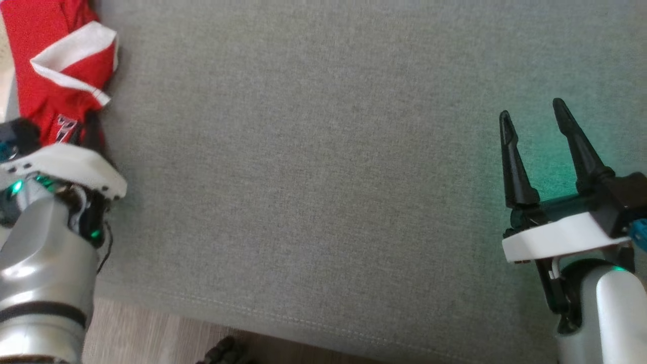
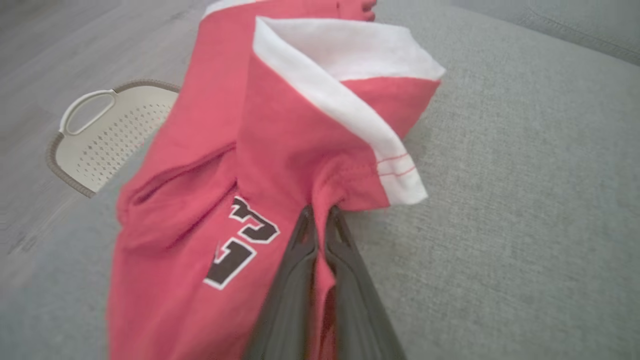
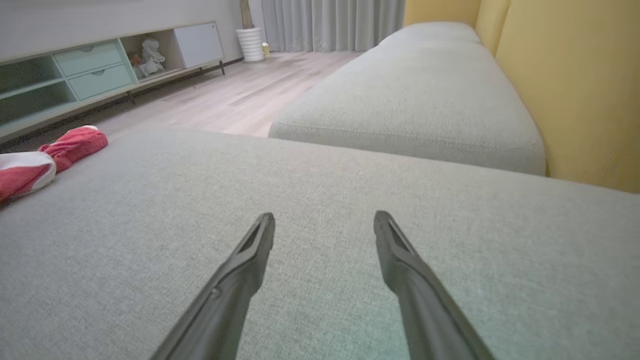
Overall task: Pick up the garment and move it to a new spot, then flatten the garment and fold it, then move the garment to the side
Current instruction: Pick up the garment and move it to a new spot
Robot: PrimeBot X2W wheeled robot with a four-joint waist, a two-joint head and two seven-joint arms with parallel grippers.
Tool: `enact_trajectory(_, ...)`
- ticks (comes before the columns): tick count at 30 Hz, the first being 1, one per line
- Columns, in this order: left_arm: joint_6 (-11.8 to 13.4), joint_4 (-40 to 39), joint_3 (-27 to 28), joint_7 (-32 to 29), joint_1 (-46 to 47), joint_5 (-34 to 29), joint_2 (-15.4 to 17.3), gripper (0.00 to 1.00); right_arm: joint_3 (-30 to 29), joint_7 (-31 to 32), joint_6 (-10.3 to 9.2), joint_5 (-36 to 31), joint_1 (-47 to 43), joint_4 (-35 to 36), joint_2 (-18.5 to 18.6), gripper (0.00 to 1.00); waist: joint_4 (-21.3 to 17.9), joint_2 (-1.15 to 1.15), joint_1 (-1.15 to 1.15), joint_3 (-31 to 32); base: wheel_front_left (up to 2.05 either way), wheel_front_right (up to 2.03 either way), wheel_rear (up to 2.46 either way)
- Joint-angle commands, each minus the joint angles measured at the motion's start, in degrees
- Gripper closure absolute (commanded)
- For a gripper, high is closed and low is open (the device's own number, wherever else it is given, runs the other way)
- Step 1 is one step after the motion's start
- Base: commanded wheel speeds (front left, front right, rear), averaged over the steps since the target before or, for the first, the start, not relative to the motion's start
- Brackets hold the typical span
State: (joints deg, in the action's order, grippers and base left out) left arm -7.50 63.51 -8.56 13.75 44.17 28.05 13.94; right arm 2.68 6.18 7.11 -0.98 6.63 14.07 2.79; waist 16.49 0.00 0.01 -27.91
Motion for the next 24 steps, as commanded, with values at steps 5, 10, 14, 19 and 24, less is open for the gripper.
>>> enact_trajectory(5, 1.58, -10.17, 5.11, 1.21, -4.98, -1.97, 6.37, 1.0, -0.01, -2.77, 0.37, 1.99, -0.59, -0.01, 0.12, 0.0, 0.23, 0.0, -0.01, 6.41, 0.0, 0.0, 0.0)
enact_trajectory(10, 4.47, -24.88, 11.17, 1.23, -13.93, -6.33, 5.17, 1.0, -1.41, -4.92, 0.37, 3.91, -2.07, -1.6, 0.11, 0.0, -0.06, 0.0, -0.01, 11.82, 0.0, 0.0, 0.0)
enact_trajectory(14, 5.84, -32.99, 14.0, 1.24, -19.69, -8.62, 3.07, 1.0, -1.71, -5.89, 0.37, 4.38, -3.02, -2.57, 0.1, 0.0, -0.86, 0.0, -0.01, 14.92, 0.0, 0.0, 0.0)
enact_trajectory(19, 7.11, -44.97, 15.36, 1.24, -30.01, -12.46, -0.33, 1.0, -1.66, -7.35, 0.37, 6.0, -4.88, -3.75, 0.1, 0.0, -3.21, 0.0, -0.01, 19.18, 0.0, 0.0, 0.0)
enact_trajectory(24, 7.49, -55.27, 12.9, 1.24, -39.5, -15.24, -3.86, 1.0, -2.09, -8.05, 0.37, 7.81, -8.04, -5.01, 0.1, 0.0, -5.57, 0.0, -0.01, 22.81, 0.0, 0.0, 0.0)
